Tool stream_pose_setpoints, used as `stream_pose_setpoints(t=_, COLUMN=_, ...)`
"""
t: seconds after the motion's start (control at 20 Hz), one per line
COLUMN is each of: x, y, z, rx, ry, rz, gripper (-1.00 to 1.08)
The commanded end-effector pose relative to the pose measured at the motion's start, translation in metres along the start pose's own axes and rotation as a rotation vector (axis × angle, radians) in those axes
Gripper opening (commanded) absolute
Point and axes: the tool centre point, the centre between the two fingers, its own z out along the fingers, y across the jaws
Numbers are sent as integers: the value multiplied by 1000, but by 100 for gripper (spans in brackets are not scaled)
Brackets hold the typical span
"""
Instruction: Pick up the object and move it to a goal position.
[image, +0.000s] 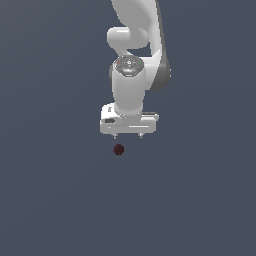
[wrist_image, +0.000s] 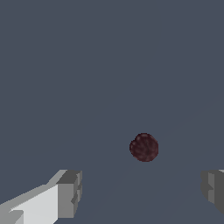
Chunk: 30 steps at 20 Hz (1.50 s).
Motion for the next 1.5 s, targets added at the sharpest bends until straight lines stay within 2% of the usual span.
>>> stream_pose_setpoints(t=0.0, x=0, y=0, z=0, rx=0, ry=0, rz=0, gripper=100)
stream_pose_setpoints(t=0.45, x=3, y=9, z=-10, rx=21, ry=27, rz=17, gripper=100)
stream_pose_setpoints(t=0.85, x=2, y=10, z=-6, rx=22, ry=25, rz=45, gripper=100)
stream_pose_setpoints(t=1.15, x=0, y=14, z=9, rx=24, ry=22, rz=131, gripper=100)
stream_pose_setpoints(t=1.45, x=-4, y=21, z=32, rx=26, ry=16, rz=273, gripper=100)
